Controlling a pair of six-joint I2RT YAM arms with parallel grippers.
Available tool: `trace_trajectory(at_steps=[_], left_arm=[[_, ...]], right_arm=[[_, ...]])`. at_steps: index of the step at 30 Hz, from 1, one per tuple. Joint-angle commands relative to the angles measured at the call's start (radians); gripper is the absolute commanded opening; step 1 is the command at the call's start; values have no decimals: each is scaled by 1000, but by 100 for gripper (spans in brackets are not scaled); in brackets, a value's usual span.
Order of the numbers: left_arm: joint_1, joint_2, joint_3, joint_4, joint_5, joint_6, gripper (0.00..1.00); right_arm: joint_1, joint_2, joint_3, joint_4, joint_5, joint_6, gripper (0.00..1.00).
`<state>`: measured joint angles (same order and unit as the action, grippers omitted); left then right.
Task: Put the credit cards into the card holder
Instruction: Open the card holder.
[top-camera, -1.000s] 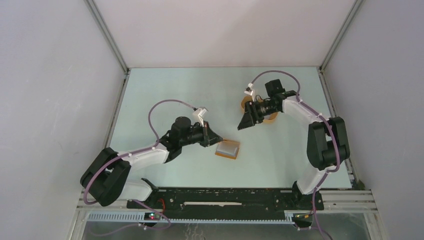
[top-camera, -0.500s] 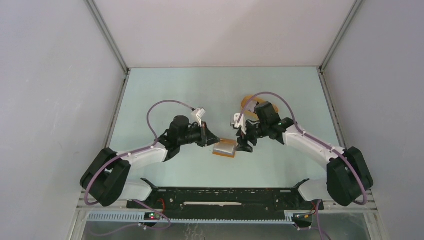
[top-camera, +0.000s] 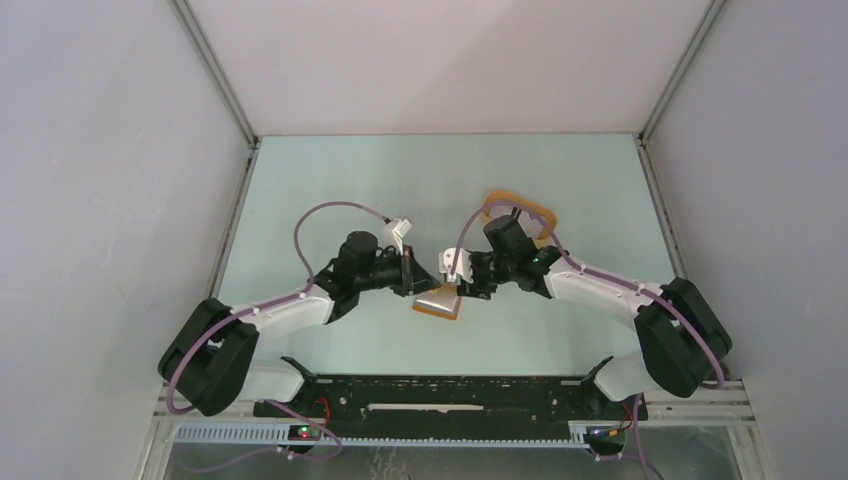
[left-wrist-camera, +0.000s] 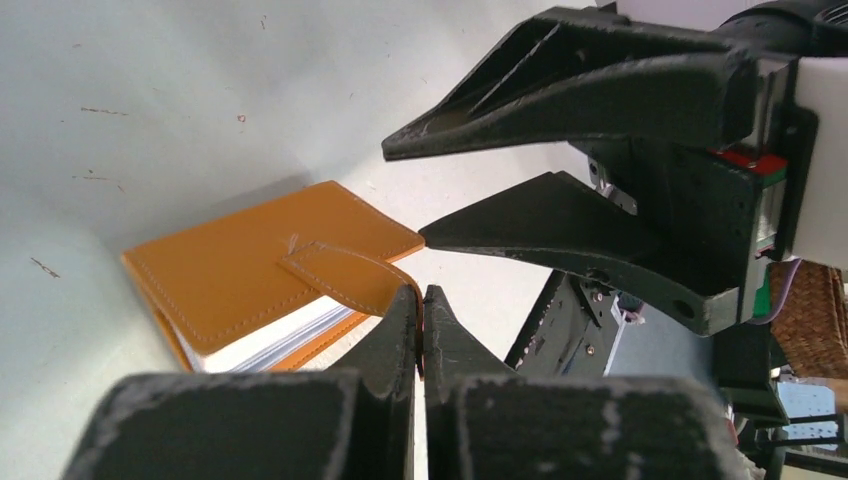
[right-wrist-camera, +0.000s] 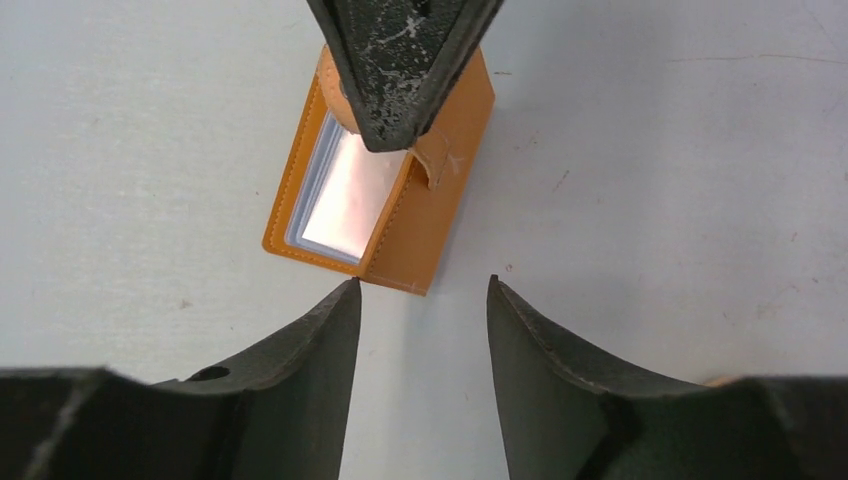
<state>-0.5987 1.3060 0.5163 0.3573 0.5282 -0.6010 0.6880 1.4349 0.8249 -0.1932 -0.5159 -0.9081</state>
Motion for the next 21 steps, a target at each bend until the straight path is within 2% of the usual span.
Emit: trace_trajectory(at_steps=[1, 4, 9, 14, 17, 21], left_arm=[[5, -45, 45, 19, 32, 22, 0], [8, -52, 42, 5, 16, 27, 0], [20, -64, 33, 5, -3, 19, 0], [21, -68, 33, 14, 1, 11, 0], [20, -71, 28, 29, 13, 3, 0], [20, -73, 20, 46, 21, -6, 0]], right_arm=[[24, 19, 2, 41, 2, -28, 55], [21, 6, 9, 12, -31, -31, 52], [11, -43, 10, -50, -110, -44, 62], [24, -19, 14, -10, -58, 20, 66], [37, 9, 24, 22, 6, 52, 62], [42, 47, 53, 0, 25, 61, 48]])
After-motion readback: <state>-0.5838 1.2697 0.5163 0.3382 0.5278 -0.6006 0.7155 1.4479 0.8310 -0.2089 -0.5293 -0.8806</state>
